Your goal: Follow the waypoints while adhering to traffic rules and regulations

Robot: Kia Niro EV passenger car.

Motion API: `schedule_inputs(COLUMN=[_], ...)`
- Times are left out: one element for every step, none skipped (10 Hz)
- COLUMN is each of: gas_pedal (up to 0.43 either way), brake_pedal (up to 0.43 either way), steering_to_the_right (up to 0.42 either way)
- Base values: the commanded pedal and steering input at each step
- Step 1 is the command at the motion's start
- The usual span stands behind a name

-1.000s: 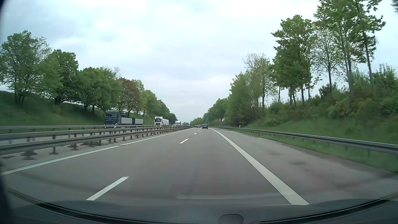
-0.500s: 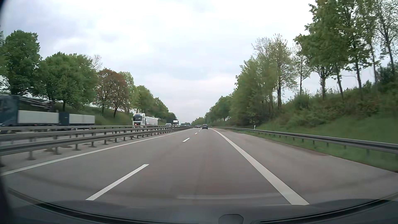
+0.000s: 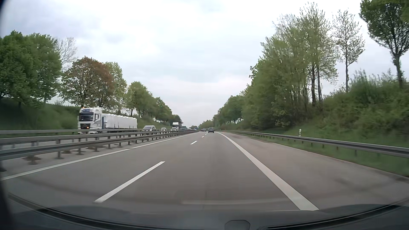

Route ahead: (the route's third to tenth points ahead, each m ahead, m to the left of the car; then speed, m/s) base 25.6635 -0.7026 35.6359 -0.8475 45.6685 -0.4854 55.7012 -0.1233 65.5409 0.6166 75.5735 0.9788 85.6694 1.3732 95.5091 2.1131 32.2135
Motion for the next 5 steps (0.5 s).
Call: schedule_inputs(gas_pedal=[0.350, 0.350, 0.350, 0.350, 0.350], brake_pedal=[0.000, 0.000, 0.000, 0.000, 0.000], steering_to_the_right=[-0.006, -0.006, -0.006, -0.006, -0.005])
